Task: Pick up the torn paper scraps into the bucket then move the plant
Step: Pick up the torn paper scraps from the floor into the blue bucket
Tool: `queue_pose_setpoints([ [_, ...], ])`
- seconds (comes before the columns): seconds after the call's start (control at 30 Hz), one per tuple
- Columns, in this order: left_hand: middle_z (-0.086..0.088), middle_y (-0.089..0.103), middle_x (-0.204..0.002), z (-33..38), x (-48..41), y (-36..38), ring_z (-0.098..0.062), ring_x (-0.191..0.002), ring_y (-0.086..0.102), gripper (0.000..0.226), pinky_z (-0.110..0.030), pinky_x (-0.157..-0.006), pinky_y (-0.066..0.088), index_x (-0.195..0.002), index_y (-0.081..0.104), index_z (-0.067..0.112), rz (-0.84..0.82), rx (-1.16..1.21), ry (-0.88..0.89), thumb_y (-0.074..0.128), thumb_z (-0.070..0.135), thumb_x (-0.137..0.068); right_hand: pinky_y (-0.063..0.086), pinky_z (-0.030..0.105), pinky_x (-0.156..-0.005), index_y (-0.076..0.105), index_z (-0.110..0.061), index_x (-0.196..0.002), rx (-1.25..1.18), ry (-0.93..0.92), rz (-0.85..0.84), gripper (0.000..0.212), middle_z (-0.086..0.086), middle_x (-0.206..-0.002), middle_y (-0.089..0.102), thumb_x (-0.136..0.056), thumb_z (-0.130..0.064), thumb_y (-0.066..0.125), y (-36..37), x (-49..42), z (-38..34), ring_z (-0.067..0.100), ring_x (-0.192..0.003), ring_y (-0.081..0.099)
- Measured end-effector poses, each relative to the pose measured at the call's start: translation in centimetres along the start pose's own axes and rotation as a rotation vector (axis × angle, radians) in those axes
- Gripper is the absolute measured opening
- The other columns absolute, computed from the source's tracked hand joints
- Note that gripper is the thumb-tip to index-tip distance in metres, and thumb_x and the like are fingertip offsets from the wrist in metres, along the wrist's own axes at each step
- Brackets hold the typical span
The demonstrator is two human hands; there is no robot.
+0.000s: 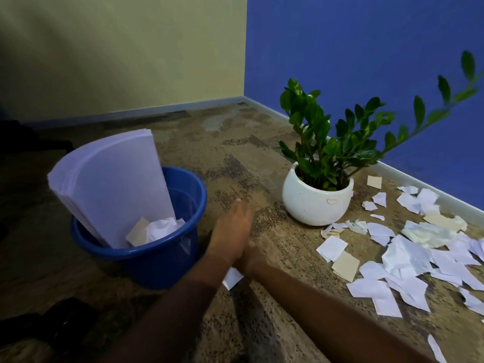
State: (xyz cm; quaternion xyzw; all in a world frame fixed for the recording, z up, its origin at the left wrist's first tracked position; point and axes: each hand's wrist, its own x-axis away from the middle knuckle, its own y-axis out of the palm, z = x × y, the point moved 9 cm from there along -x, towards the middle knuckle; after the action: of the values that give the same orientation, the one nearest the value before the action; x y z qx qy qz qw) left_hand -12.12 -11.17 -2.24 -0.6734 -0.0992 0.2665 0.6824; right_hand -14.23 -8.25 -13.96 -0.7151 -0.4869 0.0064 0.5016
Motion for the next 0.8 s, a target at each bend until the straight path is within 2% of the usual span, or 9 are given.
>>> queue_pose_setpoints([
  [0.07,-0.012,0.037,-0.143,0.0,0.5,3.0,-0.023,-0.126,0.047,0.053,-0.031,-0.102,0.043,-0.141,0.031,0.010,-0.085,0.055,-0.037,0.043,-0.003,-0.090,0.030,0.039,-0.114,0.040,-0.007,-0.136,0.046,0.010,-0.051,0.050,0.016,-0.147,0.036,-0.093,-0.031,0.050,2.0,0.3,0.9,0.031,-0.135,0.035],
  [0.13,-0.011,0.036,-0.144,-1.2,1.2,5.7,-0.022,-0.130,0.044,0.053,-0.030,-0.105,0.042,-0.144,0.028,0.012,-0.155,0.117,-0.143,0.041,-0.001,-0.093,0.023,0.041,-0.115,0.028,-0.011,-0.144,0.073,0.026,-0.008,0.066,0.015,-0.154,0.019,-0.089,-0.034,0.056,3.3,0.5,1.7,0.033,-0.141,0.021],
  [0.2,-0.011,0.035,-0.146,-3.0,2.1,8.1,-0.021,-0.131,0.044,0.052,-0.030,-0.106,0.042,-0.145,0.026,0.013,-0.223,0.194,-0.278,0.040,0.003,-0.095,0.029,0.040,-0.111,0.028,-0.013,-0.143,0.179,-0.006,0.078,0.069,0.013,-0.153,0.016,-0.086,-0.038,0.059,3.8,0.2,2.0,0.032,-0.139,0.021],
  [0.3,-0.012,0.029,-0.151,-5.2,3.6,10.6,-0.025,-0.138,0.037,0.063,-0.036,-0.112,0.037,-0.148,0.022,0.014,-0.328,0.306,-0.436,0.049,0.005,-0.092,0.035,0.038,-0.106,0.044,-0.007,-0.130,0.204,-0.024,0.078,0.053,0.015,-0.142,0.030,-0.086,-0.031,0.061,4.1,-0.7,2.1,0.032,-0.130,0.033],
  [0.4,-0.016,0.026,-0.153,-6.4,4.1,11.8,-0.029,-0.141,0.031,0.068,-0.041,-0.115,0.033,-0.150,0.018,0.015,-0.384,0.339,-0.512,0.049,0.004,-0.091,0.043,0.037,-0.099,0.064,-0.005,-0.092,0.138,-0.054,0.028,0.016,0.015,-0.123,0.049,-0.087,-0.019,0.059,3.9,-1.5,2.1,0.025,-0.110,0.051],
  [0.53,-0.014,0.025,-0.154,-7.0,4.4,12.3,-0.028,-0.142,0.030,0.068,-0.040,-0.115,0.034,-0.150,0.018,0.015,-0.391,0.367,-0.564,0.051,0.006,-0.091,0.048,0.033,-0.082,0.065,-0.002,-0.102,0.052,-0.111,0.090,0.024,0.018,-0.110,0.063,-0.091,-0.020,0.054,2.5,-2.3,2.1,0.023,-0.090,0.060],
  [0.6,-0.012,0.027,-0.153,-6.8,4.3,11.9,-0.026,-0.141,0.033,0.064,-0.037,-0.113,0.036,-0.149,0.021,0.015,-0.361,0.376,-0.548,0.051,0.012,-0.092,0.044,0.030,-0.069,0.061,-0.008,-0.094,0.010,-0.108,0.217,0.019,0.011,-0.094,0.064,-0.094,-0.023,0.050,-0.3,-2.1,1.7,0.017,-0.072,0.055],
  [0.67,-0.012,0.027,-0.153,-6.9,4.2,11.8,-0.025,-0.139,0.036,0.062,-0.036,-0.110,0.040,-0.148,0.022,0.016,-0.348,0.359,-0.538,0.051,0.015,-0.093,0.039,0.021,-0.058,0.057,-0.007,-0.103,-0.063,-0.112,0.399,0.017,0.011,-0.098,0.065,-0.095,-0.019,0.048,-4.2,-1.8,1.0,0.014,-0.071,0.050],
  [0.8,-0.013,0.033,-0.149,-6.3,4.3,11.1,-0.026,-0.133,0.042,0.056,-0.035,-0.107,0.043,-0.146,0.027,0.014,-0.341,0.205,-0.467,0.048,0.019,-0.095,0.028,0.014,-0.050,0.058,-0.006,-0.107,-0.209,-0.437,0.630,0.018,0.007,-0.090,0.060,-0.093,-0.014,0.050,-11.2,1.2,-5.7,0.011,-0.069,0.048],
])
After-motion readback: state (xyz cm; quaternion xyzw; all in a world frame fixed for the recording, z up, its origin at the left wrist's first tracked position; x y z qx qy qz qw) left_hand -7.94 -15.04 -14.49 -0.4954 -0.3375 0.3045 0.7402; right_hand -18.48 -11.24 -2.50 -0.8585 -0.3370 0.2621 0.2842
